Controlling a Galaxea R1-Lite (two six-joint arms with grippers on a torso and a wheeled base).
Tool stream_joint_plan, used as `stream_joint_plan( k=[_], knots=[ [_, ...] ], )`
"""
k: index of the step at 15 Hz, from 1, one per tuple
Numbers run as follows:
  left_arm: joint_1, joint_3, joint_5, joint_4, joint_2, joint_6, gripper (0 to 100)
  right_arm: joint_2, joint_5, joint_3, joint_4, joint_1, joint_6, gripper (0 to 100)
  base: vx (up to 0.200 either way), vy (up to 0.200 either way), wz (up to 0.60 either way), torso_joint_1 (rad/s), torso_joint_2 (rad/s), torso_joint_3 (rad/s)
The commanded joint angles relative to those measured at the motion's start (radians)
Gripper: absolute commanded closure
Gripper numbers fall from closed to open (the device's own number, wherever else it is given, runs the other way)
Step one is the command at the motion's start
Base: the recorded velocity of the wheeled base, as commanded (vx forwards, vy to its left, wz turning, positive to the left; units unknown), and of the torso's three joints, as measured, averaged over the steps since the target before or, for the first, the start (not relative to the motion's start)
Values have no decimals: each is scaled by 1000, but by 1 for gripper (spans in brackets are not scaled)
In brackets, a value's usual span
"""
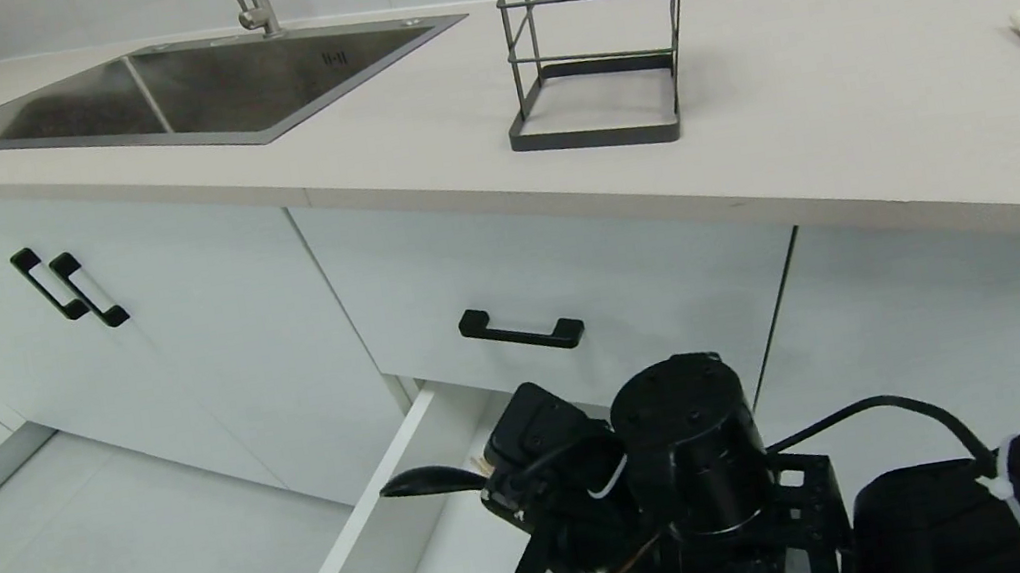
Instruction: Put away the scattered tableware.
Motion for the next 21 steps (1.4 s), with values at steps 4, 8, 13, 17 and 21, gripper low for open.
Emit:
stream_joint_plan(
  k=[4,8,13,17,21],
  knots=[
    [1,0,0,0,0,0,0,150,-50,-90,51,-5,0,100,0,0,0,0,0,0],
    [1,0,0,0,0,0,0,208,-80,-171,90,-21,14,100,0,0,0,0,0,0],
    [1,0,0,0,0,0,0,232,-81,-206,102,-34,25,100,0,0,0,0,0,0],
    [1,0,0,0,0,0,0,249,-81,-208,102,-43,23,100,0,0,0,0,0,0],
    [1,0,0,0,0,0,0,297,-81,-238,104,-64,20,100,0,0,0,0,0,0]
  ],
)
